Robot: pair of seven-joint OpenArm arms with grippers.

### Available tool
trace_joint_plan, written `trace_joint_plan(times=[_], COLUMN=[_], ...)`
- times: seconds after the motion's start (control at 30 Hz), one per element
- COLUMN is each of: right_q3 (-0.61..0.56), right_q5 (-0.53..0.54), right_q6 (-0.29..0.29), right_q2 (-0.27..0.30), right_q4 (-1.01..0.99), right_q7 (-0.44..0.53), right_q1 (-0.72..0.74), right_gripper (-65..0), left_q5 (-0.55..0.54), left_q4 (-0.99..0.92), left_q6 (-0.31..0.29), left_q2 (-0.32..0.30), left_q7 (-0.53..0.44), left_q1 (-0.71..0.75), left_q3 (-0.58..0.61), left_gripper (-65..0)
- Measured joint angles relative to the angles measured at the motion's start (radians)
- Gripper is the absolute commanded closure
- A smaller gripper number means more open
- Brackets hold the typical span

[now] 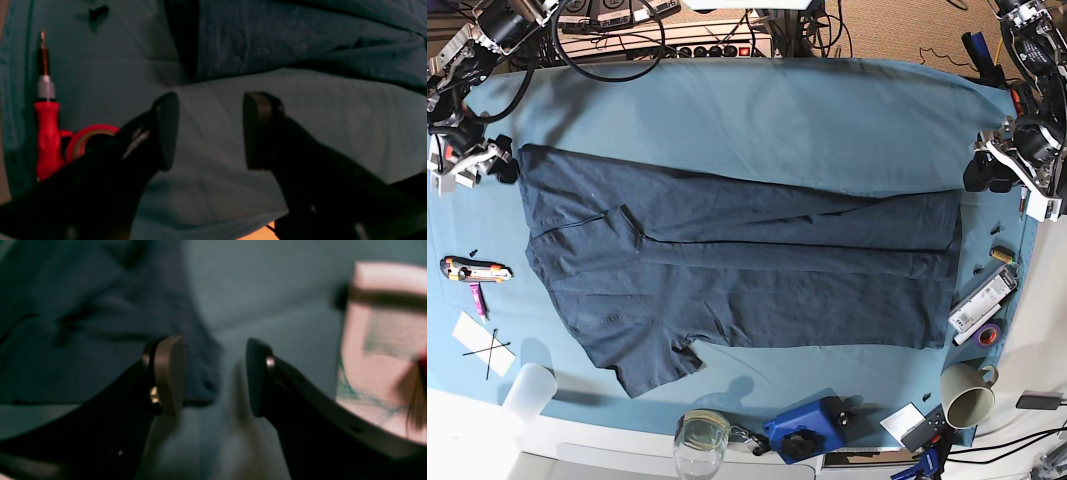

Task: Fold the T-shirt properly
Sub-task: 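Release the folded edge and raise both grippers, then grasp the folded shirt's side with the left gripper and drag it toward the collar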

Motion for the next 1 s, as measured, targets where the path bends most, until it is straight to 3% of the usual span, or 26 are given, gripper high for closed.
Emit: trace_joint_plan(times=[0.3,0.43,0.77,1.0], right_q3=[0.002,-0.006,-0.148,-0.180], right_q5=[0.135,0.209,0.238,0.250], right_q6=[0.047,0.048,0.052,0.052], right_q2=[0.006,0.008,0.012,0.012], right_q4=[-0.207,-0.244,-0.244,-0.243], right_q7=[0.079,0.054,0.069,0.079], right_q1=[0.016,0.017,0.022,0.023], right_gripper=[-29.4,-29.4,-29.4,-29.4], left_q5=[0.000,0.000,0.024,0.054], left_q4=[0.000,0.000,-0.005,-0.126], left_q6=[0.000,0.000,0.000,0.003], left_q2=[0.001,0.002,0.005,0.024], left_q7=[-0.005,-0.011,-0.075,-0.098], left_q1=[0.000,0.000,-0.014,-0.108], left_q3=[0.000,0.000,0.000,-0.001], left_gripper=[-31.6,-31.6,-31.6,-31.6])
